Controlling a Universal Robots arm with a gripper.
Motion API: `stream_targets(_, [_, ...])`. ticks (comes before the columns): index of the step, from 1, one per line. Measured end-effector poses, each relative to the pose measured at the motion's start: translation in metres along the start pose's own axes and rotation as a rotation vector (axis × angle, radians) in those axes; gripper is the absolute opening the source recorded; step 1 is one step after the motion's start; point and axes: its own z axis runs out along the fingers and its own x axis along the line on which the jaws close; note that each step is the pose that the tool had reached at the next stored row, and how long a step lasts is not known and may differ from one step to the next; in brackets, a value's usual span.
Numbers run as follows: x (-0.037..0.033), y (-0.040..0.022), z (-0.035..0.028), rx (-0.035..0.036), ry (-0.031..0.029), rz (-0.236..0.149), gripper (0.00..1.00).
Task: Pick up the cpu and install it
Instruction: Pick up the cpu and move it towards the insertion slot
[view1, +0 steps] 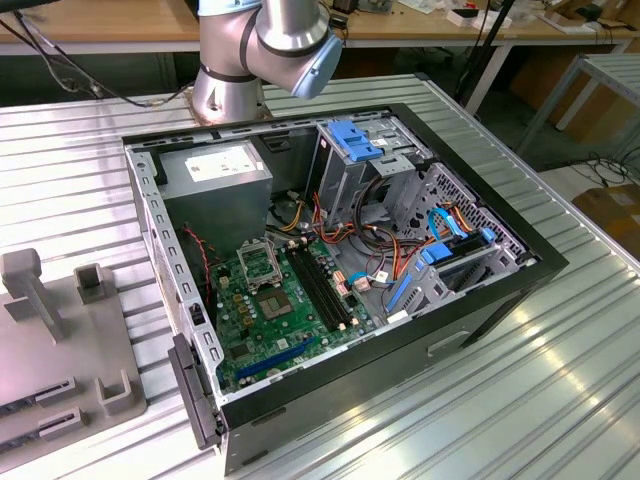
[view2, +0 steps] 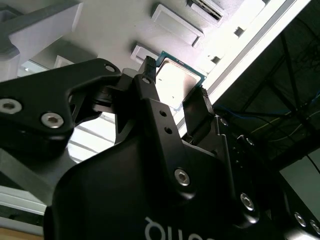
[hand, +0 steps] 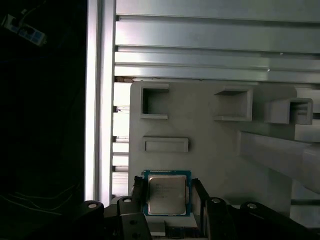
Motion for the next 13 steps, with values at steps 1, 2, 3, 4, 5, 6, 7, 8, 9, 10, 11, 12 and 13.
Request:
stream_targets(1, [0.0000,0.0000,-0.0007,-0.0001,0.0001,0.000,0.47])
stream_targets(2, [0.0000,0.0000,-0.0013,0.0000,0.0001,0.000,0.47])
stream_targets(3, [0.0000,0.0000,-0.0019,0.0000,0.0002,0.000,0.47])
stream_targets(4, [0.0000,0.0000,-0.0030,0.0000,0.0003,0.000,0.47])
stream_targets(5, [0.0001,0.0000,-0.0036,-0.0001,0.0003,0.000,0.47])
stream_targets(6, [0.0000,0.0000,-0.0043,0.0000,0.0005,0.000,0.47])
stream_targets(7, [0.0001,0.0001,-0.0053,-0.0001,0.0005,0.000,0.47])
stream_targets(8, [0.0001,0.0001,-0.0059,-0.0001,0.0006,0.000,0.47])
stream_targets(9, [0.0001,0.0001,-0.0067,-0.0001,0.0007,0.000,0.47])
stream_targets(10, [0.0001,0.0001,-0.0073,-0.0001,0.0007,0.000,0.47])
stream_targets(11, [0.0001,0.0001,-0.0085,0.0000,0.0009,0.000,0.47])
stream_targets(12, [0.0001,0.0001,-0.0094,-0.0001,0.0009,0.000,0.47])
stream_targets(13, [0.0001,0.0001,-0.0102,0.0000,0.0012,0.000,0.47])
